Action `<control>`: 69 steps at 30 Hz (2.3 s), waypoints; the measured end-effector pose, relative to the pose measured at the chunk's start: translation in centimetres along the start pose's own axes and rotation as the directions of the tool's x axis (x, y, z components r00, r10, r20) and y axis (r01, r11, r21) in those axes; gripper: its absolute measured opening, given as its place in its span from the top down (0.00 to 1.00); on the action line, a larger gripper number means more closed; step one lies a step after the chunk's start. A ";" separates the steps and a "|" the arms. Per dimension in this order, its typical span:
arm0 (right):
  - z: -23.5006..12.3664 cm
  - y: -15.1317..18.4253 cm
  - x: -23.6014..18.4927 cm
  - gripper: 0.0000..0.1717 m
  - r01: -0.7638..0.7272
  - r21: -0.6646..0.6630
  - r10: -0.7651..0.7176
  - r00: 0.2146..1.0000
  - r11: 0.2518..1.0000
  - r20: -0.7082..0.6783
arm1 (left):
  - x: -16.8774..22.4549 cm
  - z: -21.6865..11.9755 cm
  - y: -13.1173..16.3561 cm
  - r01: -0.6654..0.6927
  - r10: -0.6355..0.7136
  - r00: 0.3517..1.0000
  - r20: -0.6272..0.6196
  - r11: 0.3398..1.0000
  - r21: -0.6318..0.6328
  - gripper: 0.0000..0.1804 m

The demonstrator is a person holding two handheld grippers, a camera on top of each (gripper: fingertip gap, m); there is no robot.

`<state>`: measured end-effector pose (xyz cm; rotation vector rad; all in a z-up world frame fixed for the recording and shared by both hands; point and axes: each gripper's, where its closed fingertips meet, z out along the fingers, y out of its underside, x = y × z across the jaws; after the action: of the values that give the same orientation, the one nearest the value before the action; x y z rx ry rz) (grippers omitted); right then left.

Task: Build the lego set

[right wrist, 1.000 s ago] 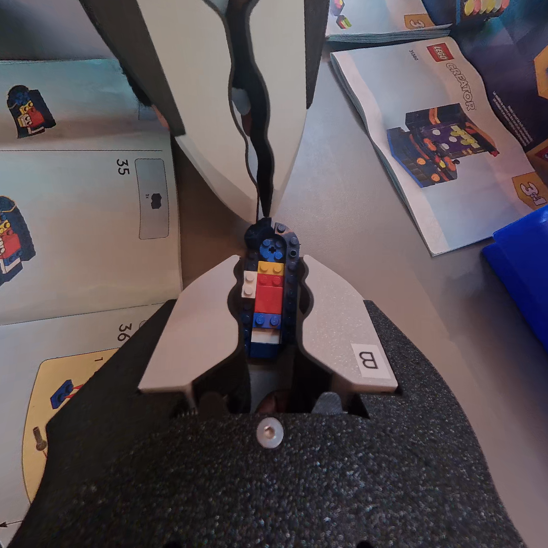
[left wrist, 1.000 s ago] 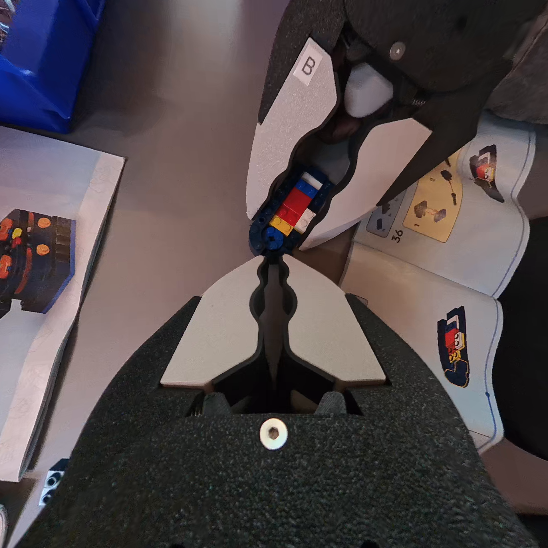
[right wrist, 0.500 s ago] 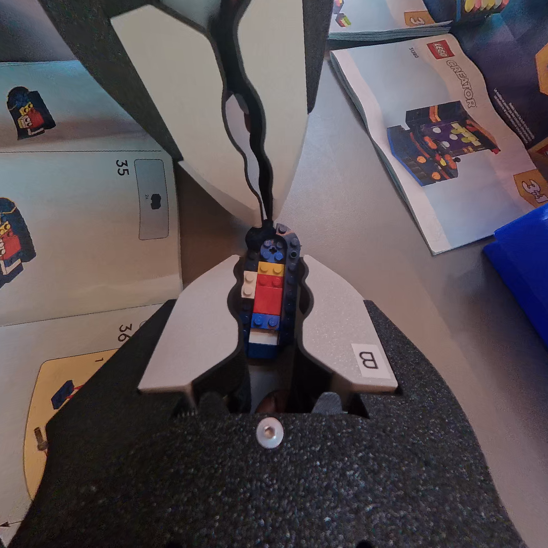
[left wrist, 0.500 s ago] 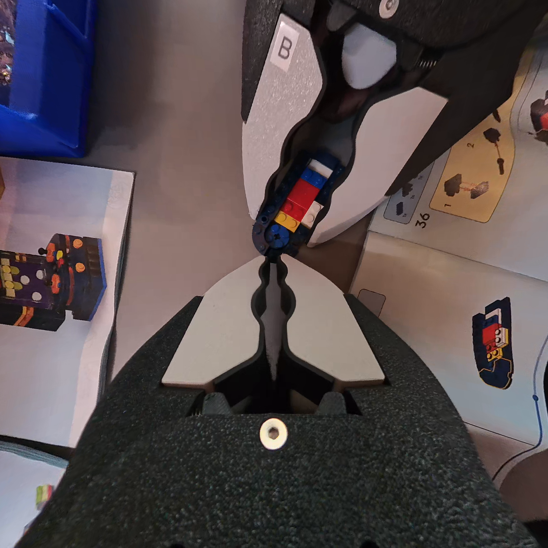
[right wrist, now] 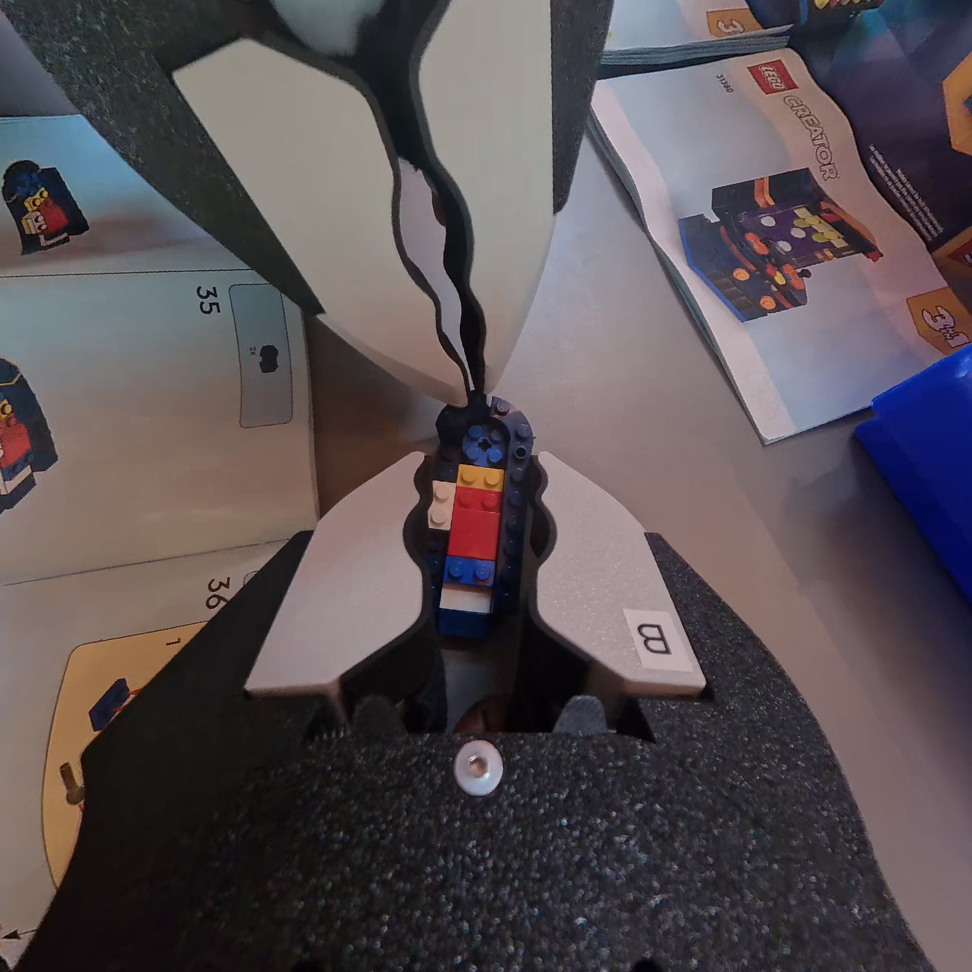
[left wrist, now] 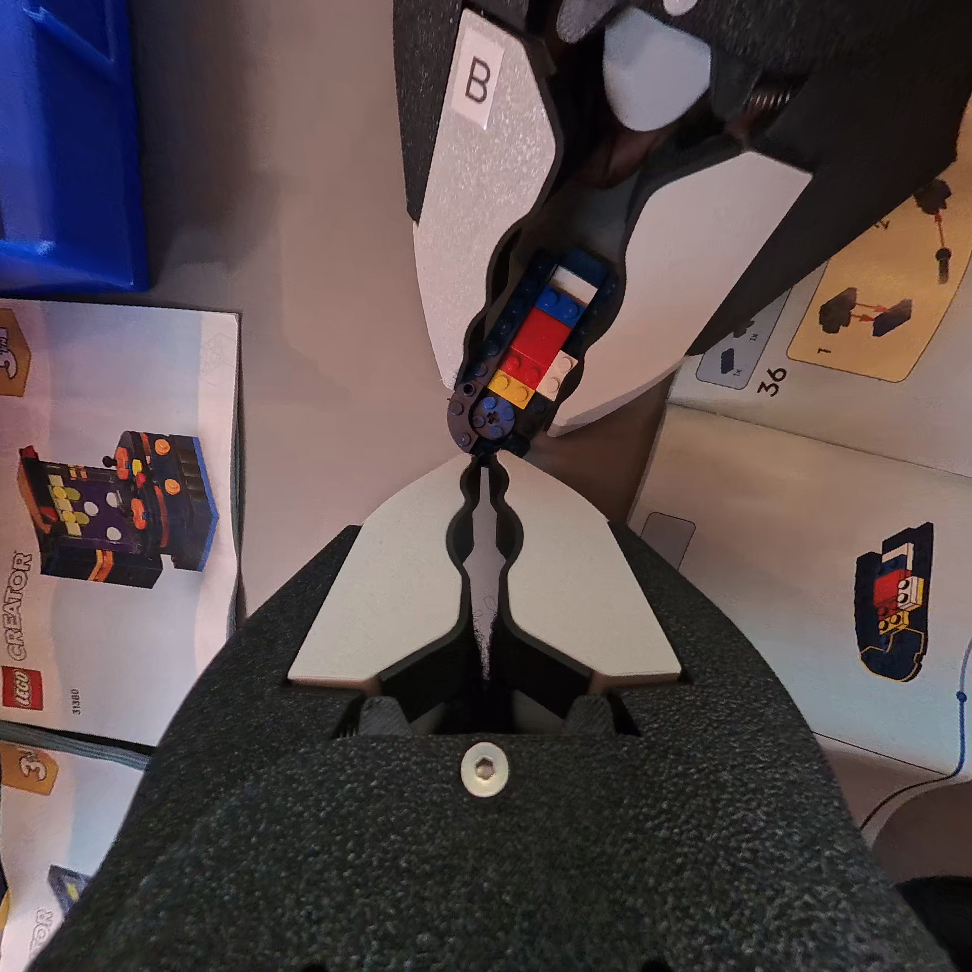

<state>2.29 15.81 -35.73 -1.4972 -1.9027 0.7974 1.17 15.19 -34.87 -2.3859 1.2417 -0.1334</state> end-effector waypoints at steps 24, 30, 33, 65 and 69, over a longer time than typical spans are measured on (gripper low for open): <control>0.0 0.0 -0.3 0.79 0.007 0.003 -0.007 1.000 1.000 0.018 | 0.4 -1.7 -1.8 0.127 -0.054 0.980 -0.192 0.910 0.395 0.81; 0.0 0.0 -0.4 0.79 0.017 0.005 -0.017 1.000 1.000 0.024 | 1.0 0.0 -0.5 0.050 0.023 0.980 -0.196 0.933 0.356 0.82; 0.0 0.0 -0.5 0.79 0.016 0.005 -0.016 0.999 1.000 0.028 | 0.5 0.4 -0.3 -0.001 0.053 0.989 -0.137 0.934 0.357 0.83; 0.0 0.0 -0.5 0.79 0.004 0.002 -0.004 0.999 1.000 0.039 | 1.6 -0.2 -0.6 0.030 0.054 0.974 -0.219 0.932 0.361 1.00; 0.0 0.0 -0.5 0.79 0.003 0.002 -0.003 0.999 1.000 0.040 | 1.7 -0.2 -0.5 0.003 0.061 0.981 -0.183 0.944 0.330 1.00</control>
<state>2.37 15.37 -35.77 -1.4875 -1.9321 0.8332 2.51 14.08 -34.69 -2.1008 1.2280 -0.5299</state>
